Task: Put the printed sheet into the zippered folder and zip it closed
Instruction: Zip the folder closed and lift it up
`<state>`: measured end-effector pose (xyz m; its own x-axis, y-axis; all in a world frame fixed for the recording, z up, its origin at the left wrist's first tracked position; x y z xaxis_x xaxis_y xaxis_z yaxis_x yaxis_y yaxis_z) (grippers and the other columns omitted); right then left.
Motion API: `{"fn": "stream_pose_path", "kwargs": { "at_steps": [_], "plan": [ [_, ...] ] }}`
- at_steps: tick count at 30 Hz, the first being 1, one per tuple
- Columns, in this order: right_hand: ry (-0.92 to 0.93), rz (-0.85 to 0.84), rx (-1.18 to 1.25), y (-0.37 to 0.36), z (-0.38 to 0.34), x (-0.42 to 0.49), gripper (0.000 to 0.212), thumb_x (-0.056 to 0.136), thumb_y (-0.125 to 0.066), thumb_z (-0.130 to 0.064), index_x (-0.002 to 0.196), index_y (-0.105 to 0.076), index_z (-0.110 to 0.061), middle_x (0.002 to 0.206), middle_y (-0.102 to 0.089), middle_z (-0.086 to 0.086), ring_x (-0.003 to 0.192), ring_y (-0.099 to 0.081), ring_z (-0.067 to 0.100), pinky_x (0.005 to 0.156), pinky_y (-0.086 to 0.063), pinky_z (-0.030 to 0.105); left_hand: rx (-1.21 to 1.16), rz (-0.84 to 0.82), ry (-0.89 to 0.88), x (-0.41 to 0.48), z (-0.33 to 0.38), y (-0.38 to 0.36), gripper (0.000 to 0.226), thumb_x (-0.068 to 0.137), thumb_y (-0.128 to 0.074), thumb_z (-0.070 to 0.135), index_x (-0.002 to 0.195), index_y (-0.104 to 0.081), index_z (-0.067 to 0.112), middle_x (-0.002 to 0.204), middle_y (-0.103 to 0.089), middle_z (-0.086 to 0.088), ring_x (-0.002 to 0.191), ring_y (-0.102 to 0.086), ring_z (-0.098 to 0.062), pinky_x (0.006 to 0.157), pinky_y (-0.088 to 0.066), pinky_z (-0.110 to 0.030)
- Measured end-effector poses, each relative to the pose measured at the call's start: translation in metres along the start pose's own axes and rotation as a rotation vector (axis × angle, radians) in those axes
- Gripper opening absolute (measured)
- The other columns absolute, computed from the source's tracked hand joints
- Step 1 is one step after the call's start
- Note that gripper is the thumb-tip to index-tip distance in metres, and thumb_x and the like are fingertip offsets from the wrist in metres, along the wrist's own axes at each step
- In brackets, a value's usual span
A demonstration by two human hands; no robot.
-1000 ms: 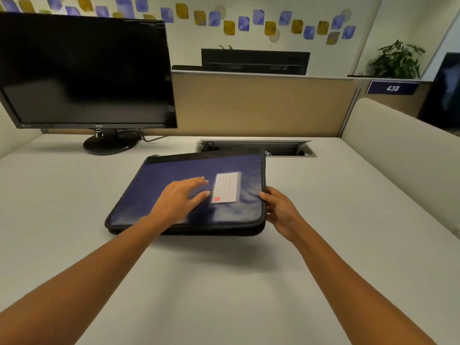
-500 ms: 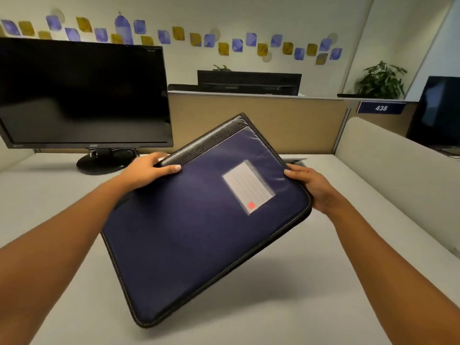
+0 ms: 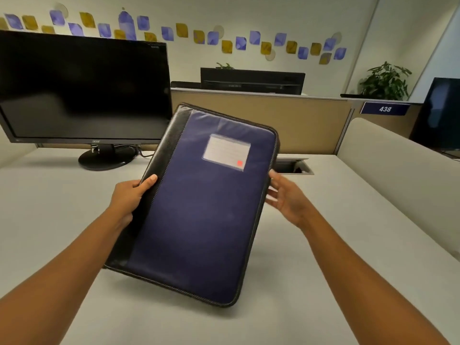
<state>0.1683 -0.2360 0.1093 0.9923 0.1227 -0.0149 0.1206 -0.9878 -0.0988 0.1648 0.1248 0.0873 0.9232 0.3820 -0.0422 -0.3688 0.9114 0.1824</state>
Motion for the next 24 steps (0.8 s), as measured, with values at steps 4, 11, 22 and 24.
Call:
{"fn": "stream_pose_path", "kwargs": {
  "at_steps": [4,11,22,24],
  "plan": [
    [-0.096,-0.020,-0.089,-0.022,0.055,-0.015,0.036,0.090,-0.051,-0.032,0.125,-0.050,-0.024,0.125,-0.057,-0.006,0.113,-0.053,0.019,0.090,-0.046,0.039,-0.147,0.162,0.133,-0.018,-0.031,-0.001,0.032,0.073,-0.074,0.038,0.057,-0.061,0.013,0.062,-0.061,-0.002,0.057,-0.054,-0.018,0.053,-0.044,-0.026],
    [-0.169,0.201,-0.238,0.002,0.103,-0.035,0.032,0.087,-0.056,-0.009,0.119,-0.054,-0.008,0.120,-0.061,0.013,0.104,-0.059,0.030,0.094,-0.050,0.045,-0.191,0.292,0.387,-0.047,-0.094,-0.018,0.044,0.074,-0.075,0.034,0.058,-0.047,0.004,0.061,-0.049,-0.006,0.056,-0.044,-0.020,0.053,-0.037,-0.030],
    [-0.209,0.302,-0.434,0.005,0.115,-0.040,0.030,0.089,-0.056,-0.015,0.118,-0.053,-0.006,0.120,-0.060,0.013,0.104,-0.058,0.031,0.095,-0.049,0.045,0.176,0.129,0.274,-0.035,-0.102,-0.031,0.028,0.088,-0.060,0.023,0.069,-0.064,0.002,0.096,-0.063,-0.024,0.097,-0.059,-0.038,0.076,-0.040,-0.033],
    [-0.206,0.304,-0.485,0.002,0.113,-0.040,0.031,0.089,-0.055,-0.016,0.119,-0.052,-0.006,0.123,-0.059,0.014,0.107,-0.057,0.031,0.096,-0.048,0.044,0.261,0.111,0.256,-0.034,-0.102,-0.029,0.026,0.088,-0.060,0.021,0.077,-0.067,-0.002,0.101,-0.064,-0.025,0.099,-0.059,-0.039,0.080,-0.044,-0.036]
  ]
}}
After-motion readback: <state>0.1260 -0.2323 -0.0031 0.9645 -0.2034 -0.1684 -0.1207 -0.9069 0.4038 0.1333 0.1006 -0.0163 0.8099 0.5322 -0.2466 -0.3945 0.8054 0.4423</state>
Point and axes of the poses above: each hand's wrist, its own x-axis towards the middle knuckle, its own y-axis out of the back of the hand, z = x × y, the point moved 10 cm from there along x, towards the middle knuckle
